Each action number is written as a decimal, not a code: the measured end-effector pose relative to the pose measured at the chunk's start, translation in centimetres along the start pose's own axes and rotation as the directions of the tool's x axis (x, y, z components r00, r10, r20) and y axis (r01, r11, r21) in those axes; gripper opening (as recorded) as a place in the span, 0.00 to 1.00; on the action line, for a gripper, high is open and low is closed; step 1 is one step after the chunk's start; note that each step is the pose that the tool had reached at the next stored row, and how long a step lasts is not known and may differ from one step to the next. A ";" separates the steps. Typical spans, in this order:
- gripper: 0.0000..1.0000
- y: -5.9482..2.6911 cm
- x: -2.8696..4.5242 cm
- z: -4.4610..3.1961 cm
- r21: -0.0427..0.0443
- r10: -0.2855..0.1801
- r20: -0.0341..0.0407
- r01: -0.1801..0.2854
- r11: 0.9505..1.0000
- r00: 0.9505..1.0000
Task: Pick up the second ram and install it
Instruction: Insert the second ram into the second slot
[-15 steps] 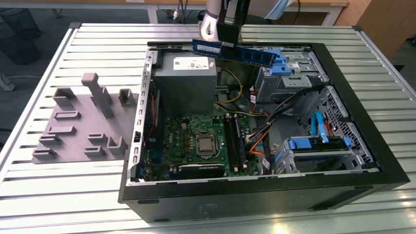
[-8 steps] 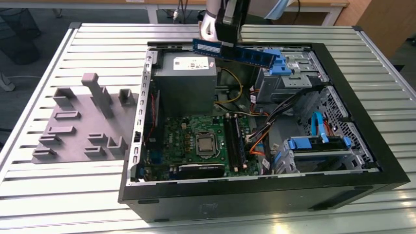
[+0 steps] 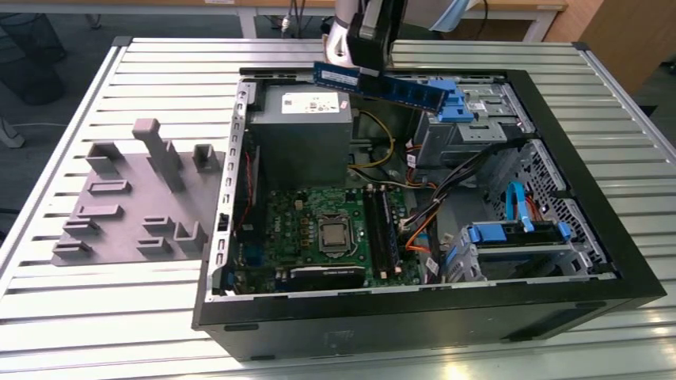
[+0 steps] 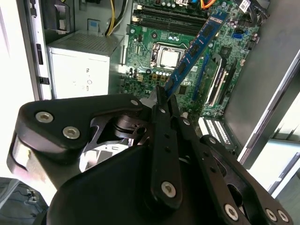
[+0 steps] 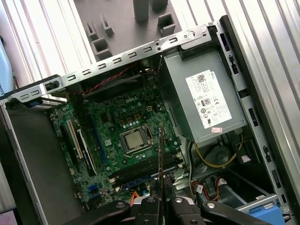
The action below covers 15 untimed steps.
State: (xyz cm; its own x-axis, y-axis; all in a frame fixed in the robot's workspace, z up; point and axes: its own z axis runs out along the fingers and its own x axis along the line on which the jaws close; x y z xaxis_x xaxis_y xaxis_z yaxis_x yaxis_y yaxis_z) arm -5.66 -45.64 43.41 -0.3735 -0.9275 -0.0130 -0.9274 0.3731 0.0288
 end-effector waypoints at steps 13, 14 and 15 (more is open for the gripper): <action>0.14 0.00 0.00 0.01 0.001 0.078 0.002 -0.078 0.997 0.997; 0.14 0.00 0.00 0.01 0.001 0.084 0.002 -0.084 0.996 0.996; 0.14 0.00 0.00 0.01 0.001 0.089 0.003 -0.089 0.996 0.996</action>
State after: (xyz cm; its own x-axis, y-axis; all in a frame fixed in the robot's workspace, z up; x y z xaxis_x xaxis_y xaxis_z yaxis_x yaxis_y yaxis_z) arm -5.66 -45.64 43.40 -0.4550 -0.8904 -0.0130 -0.8903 0.4545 0.0288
